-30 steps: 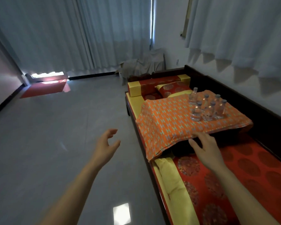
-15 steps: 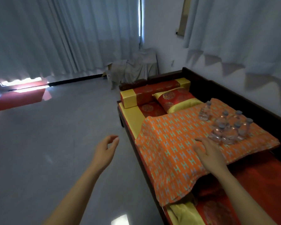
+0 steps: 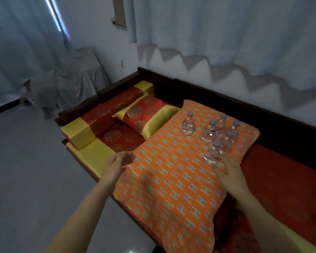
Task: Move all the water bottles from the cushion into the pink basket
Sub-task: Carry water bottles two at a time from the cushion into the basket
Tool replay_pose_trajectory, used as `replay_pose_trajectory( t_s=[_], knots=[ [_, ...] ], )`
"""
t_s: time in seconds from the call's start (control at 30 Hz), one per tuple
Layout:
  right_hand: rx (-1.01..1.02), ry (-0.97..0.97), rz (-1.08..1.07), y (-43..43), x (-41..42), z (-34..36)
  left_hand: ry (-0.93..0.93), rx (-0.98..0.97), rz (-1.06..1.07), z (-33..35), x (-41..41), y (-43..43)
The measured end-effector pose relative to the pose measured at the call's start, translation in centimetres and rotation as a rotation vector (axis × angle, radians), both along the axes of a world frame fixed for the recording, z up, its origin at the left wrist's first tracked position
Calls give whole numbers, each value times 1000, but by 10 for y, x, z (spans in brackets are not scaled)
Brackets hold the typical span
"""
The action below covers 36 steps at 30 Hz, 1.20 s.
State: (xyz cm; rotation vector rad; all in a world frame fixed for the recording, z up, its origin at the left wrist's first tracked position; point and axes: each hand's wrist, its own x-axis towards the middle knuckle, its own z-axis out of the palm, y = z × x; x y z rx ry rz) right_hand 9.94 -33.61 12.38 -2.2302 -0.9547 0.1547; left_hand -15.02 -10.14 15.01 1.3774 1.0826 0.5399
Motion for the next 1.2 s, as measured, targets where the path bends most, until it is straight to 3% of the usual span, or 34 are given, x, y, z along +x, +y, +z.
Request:
replay_pose_trajectory(
  t_s=[0.27,0.43,0.63,0.83,1.0,1.2],
  knots=[
    [-31,125,-254,19,62,-47,34,-107,-253,-41,139,63],
    [-104,317,-420,34,82,-73,-13,-333,-402,-68,199,100],
    [-184,404,-560,64,103,-97,-78,-475,-419,-106,276,150],
    [-174,331,-631,91,110,-111,-22,-165,-691,-138,344,169],
    [0,360,-722,111,117,-119,50,155,-923,-164,391,163],
    [16,383,-733,111,118,-132,-57,124,-1059,-184,422,157]
  ],
)
